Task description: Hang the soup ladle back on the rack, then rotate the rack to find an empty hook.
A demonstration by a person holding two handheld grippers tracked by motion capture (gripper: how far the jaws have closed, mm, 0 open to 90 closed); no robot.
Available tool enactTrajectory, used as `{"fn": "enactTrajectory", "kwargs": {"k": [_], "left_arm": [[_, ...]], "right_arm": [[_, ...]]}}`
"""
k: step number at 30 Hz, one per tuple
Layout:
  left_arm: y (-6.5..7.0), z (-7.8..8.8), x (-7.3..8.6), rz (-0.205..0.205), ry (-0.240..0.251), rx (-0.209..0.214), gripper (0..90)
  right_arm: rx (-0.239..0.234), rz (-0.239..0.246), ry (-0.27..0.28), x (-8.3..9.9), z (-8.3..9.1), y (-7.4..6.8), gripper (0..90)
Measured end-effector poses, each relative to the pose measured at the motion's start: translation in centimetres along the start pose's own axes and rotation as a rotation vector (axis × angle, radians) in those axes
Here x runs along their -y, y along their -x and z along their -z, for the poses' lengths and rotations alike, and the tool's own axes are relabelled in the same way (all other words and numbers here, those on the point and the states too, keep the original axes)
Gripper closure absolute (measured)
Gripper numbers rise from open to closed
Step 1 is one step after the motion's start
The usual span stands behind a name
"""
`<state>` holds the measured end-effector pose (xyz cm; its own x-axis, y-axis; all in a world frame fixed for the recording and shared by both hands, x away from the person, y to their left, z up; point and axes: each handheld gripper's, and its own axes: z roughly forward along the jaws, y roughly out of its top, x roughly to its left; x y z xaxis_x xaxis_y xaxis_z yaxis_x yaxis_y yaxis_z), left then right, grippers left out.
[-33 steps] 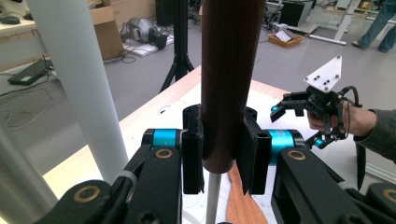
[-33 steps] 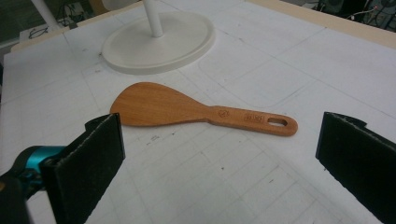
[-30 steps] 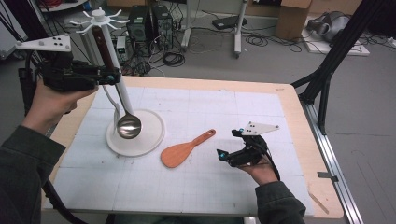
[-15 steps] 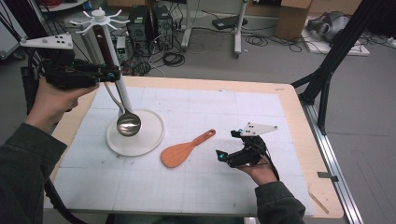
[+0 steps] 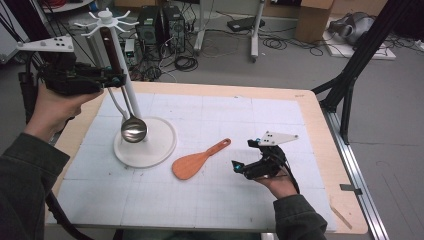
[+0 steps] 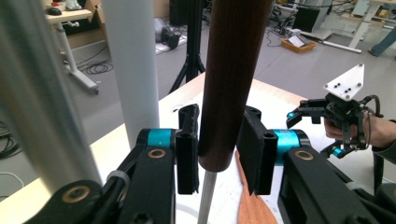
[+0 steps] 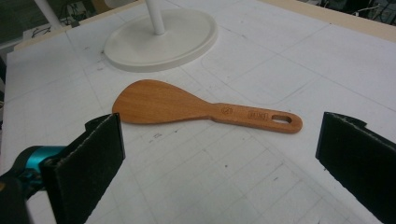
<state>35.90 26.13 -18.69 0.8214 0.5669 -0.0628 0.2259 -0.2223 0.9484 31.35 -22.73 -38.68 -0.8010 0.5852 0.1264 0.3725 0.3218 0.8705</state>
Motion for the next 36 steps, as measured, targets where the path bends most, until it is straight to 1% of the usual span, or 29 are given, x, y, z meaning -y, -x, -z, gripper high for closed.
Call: {"fn": "enactTrajectory", "kwargs": {"k": [4,8,16,18,21,23,28,31,33,36], "left_arm": [[-0.2,0.3,0.3,0.003,-0.005,-0.008,65.1],[-0.3,0.9,0.5,-0.005,-0.007,-0.016,64.0],[-0.3,2.2,0.5,-0.013,0.008,-0.043,61.2],[-0.2,2.6,0.5,-0.012,0.013,-0.043,61.8],[0.0,3.1,0.3,-0.02,0.021,-0.041,65.9],[0.3,3.2,0.2,-0.03,0.018,-0.047,70.9],[0.9,3.6,-0.5,-0.041,0.021,-0.035,80.9],[1.4,3.8,-1.0,-0.055,0.025,-0.03,88.7],[1.8,3.8,-1.4,-0.058,0.023,-0.031,89.4],[2.2,3.7,-2.2,-0.062,0.029,-0.017,89.5]], "right_arm": [[0.001,-0.01,0.003,0.0,0.3,0.1,0.3],[0.003,-0.01,0.008,-0.1,0.6,0.1,0.3],[0.009,-0.015,0.002,0.0,1.0,0.4,0.3],[0.011,-0.016,-0.001,0.1,1.1,0.4,0.3],[0.014,-0.015,-0.001,0.2,1.2,0.5,0.3],[0.015,-0.018,-0.001,0.2,1.4,0.5,0.3],[0.018,-0.02,-0.003,0.3,1.4,0.5,0.3],[0.016,-0.02,-0.005,0.3,1.4,0.5,0.3],[0.017,-0.022,-0.004,0.3,1.4,0.6,0.3],[0.016,-0.02,-0.004,0.3,1.4,0.6,0.3]]}}
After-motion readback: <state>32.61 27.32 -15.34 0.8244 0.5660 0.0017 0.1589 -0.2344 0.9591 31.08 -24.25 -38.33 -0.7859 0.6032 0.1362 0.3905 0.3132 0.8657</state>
